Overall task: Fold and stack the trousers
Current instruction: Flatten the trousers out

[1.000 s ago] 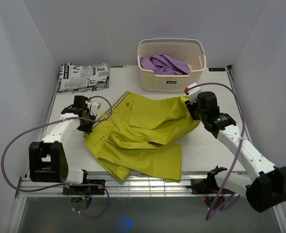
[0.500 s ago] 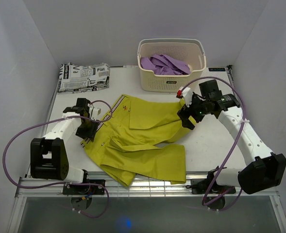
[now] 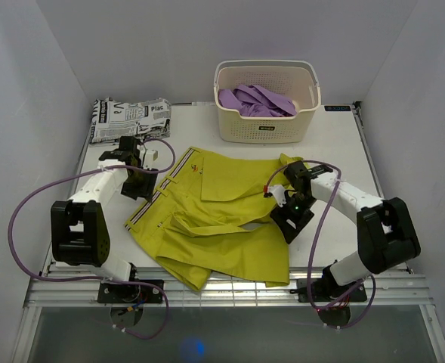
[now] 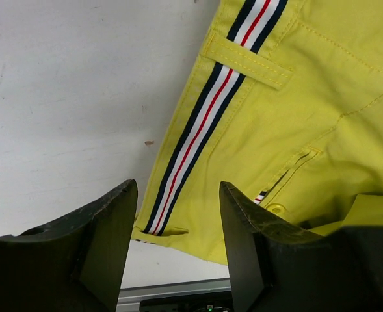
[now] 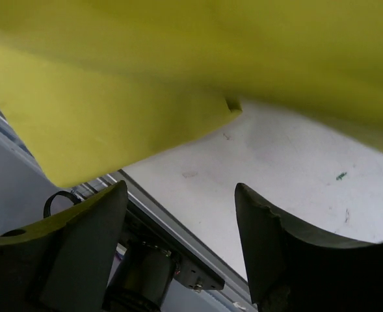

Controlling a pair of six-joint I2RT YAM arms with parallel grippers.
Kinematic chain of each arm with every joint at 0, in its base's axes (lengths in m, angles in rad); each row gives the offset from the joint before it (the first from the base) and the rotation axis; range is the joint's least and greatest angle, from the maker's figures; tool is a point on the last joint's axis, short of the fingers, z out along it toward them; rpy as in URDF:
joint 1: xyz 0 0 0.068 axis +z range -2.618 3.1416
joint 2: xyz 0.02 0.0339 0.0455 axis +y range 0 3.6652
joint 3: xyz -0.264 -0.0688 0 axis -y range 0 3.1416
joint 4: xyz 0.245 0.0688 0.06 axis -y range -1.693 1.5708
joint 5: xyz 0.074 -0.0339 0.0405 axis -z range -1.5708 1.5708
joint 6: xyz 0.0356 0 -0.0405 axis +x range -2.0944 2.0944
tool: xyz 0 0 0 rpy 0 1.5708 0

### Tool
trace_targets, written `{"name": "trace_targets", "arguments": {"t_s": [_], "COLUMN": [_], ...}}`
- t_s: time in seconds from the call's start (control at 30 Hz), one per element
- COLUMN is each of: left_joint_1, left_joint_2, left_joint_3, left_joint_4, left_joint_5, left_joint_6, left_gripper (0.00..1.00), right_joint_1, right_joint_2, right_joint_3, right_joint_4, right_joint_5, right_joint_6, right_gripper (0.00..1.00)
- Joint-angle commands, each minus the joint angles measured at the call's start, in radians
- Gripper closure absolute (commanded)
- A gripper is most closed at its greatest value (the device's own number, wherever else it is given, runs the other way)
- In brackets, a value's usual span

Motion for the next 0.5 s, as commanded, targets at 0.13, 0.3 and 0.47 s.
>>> {"name": "trace_targets", "arguments": {"t_s": [0.13, 0.3, 0.47], "left_joint_1": [-0.001, -0.001, -0.001], "left_joint_2": [0.021, 0.041, 0.049], "left_joint_3": [0.004, -0.007, -0.033], "left_joint_4": [0.078, 0.119, 0.162], "left_joint_5": [0.007, 0.057, 0.183], "left_joint_6": [-0.025, -0.015, 0.019], "left_gripper": [0.35, 0.32, 0.29], "right_joint_1": [0.053, 0.072, 0.072], "right_joint_2": [0.172, 0.242, 0.226], "right_joint_3": [0.051, 0.047, 0.048], "right_joint_4": [0.135, 0.195, 0.198], "right_joint_5": [0.049, 0.067, 0.055], "right_joint_6": [0.093, 0.125, 0.133], "right_gripper": [0.3, 0.41, 0.74]}}
